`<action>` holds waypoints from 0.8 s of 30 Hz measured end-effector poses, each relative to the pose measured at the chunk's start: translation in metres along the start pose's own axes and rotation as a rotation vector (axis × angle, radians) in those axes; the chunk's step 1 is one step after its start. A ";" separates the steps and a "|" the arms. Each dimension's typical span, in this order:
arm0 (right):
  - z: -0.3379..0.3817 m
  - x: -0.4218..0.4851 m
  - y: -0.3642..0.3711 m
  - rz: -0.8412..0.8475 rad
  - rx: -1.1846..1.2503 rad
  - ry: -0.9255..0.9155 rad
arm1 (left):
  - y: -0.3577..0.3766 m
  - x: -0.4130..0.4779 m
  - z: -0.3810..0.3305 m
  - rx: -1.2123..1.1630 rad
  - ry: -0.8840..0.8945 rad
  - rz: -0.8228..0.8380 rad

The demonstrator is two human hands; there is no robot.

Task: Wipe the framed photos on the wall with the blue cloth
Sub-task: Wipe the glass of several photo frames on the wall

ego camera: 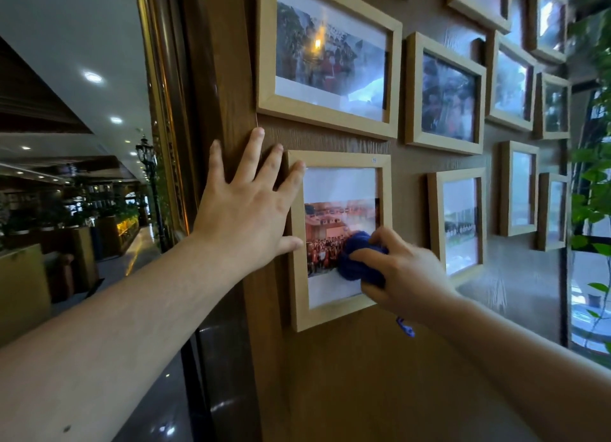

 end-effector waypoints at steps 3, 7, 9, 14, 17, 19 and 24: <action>0.035 -0.006 0.004 0.055 0.050 -0.097 | 0.001 0.001 0.000 -0.014 -0.013 0.006; 0.059 -0.010 0.008 0.081 0.119 -0.159 | 0.001 0.001 -0.001 -0.021 -0.022 0.013; 0.057 -0.012 0.012 0.104 0.106 -0.186 | 0.001 0.002 -0.001 -0.021 -0.026 0.011; 0.021 -0.023 0.024 0.165 0.019 -0.145 | -0.001 0.001 -0.001 -0.030 -0.030 0.023; -0.003 -0.028 0.029 0.182 -0.036 -0.085 | 0.000 0.001 -0.001 -0.035 -0.033 0.031; -0.010 -0.030 0.029 0.207 -0.081 -0.069 | 0.000 0.001 -0.001 -0.032 -0.035 0.034; -0.019 -0.017 0.005 0.139 -0.148 -0.086 | -0.006 0.000 0.002 -0.019 -0.019 0.027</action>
Point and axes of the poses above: each hand's wrist, its own x-axis towards the middle knuckle, its own y-axis out of the palm, z = x × y, the point moved 8 cm from there along x, towards the middle knuckle, and after that the axes turned 10 degrees about -x, right-handed, at the moved point
